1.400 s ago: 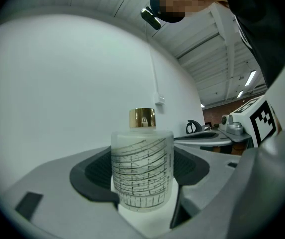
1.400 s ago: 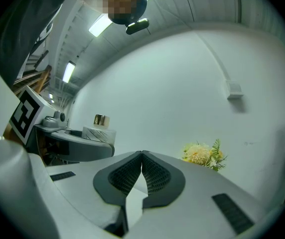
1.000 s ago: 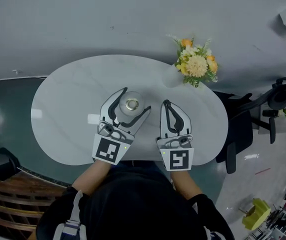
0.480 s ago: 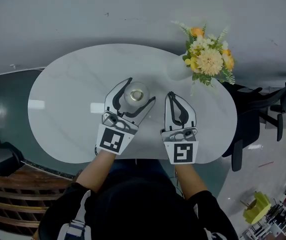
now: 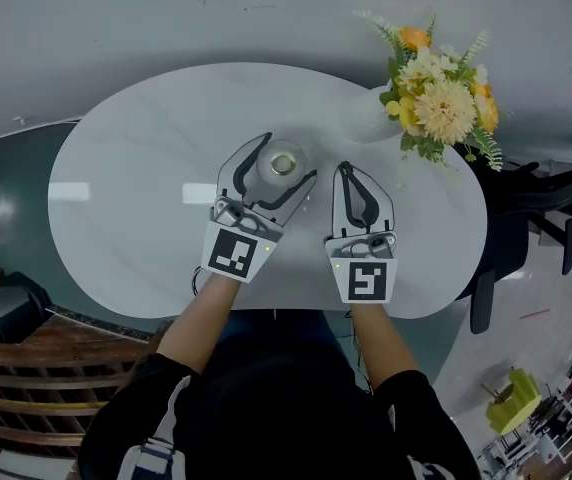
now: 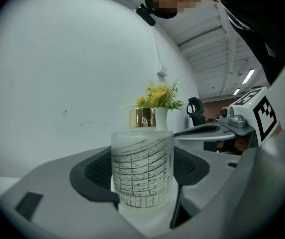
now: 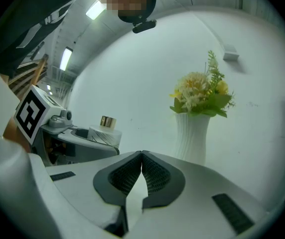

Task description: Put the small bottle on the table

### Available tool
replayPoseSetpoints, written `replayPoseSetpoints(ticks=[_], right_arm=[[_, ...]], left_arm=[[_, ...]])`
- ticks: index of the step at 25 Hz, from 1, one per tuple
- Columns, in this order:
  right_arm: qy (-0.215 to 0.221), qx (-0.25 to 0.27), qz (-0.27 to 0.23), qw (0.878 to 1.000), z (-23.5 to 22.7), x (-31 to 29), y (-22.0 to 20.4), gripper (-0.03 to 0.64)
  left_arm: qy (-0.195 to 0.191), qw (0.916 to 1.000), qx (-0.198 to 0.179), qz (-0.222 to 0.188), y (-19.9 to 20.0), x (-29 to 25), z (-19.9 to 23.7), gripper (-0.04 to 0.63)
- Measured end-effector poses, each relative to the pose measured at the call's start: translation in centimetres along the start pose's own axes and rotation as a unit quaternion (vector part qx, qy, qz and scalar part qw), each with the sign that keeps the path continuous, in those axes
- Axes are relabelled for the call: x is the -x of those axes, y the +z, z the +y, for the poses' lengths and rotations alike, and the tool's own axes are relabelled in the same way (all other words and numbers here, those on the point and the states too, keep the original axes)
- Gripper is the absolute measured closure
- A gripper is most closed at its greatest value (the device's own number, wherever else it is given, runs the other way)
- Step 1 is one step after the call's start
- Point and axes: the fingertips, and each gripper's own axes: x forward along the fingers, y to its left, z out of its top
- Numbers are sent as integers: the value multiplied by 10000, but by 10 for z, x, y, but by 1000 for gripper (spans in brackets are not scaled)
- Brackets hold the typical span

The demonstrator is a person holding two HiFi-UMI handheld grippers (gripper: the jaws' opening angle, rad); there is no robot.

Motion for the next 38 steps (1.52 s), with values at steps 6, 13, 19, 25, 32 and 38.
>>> replayPoseSetpoints(ticks=[6, 13, 19, 25, 32, 38], right_arm=[[-5, -319, 978, 9947, 2, 1, -52, 594], [1, -420, 1159, 9924, 3, -6, -68, 594], [-14, -548, 1215, 9911, 5, -13, -77, 594], [15, -637, 1335, 9890, 7, -18, -88, 594], [41, -709, 1373, 9880, 10, -21, -92, 594], [17, -844, 1329, 9875, 14, -23, -90, 594]], left_arm=[[-66, 9999, -32, 83, -22, -15, 3, 261], [-221, 9988, -395, 200, -38, -31, 7, 261], [-176, 9979, -343, 521, -55, -40, 12, 261], [-70, 9964, -272, 799, -67, -45, 18, 261], [-4, 9937, -233, 1096, -81, -50, 20, 261], [35, 9908, -255, 1330, -91, -49, 20, 261]])
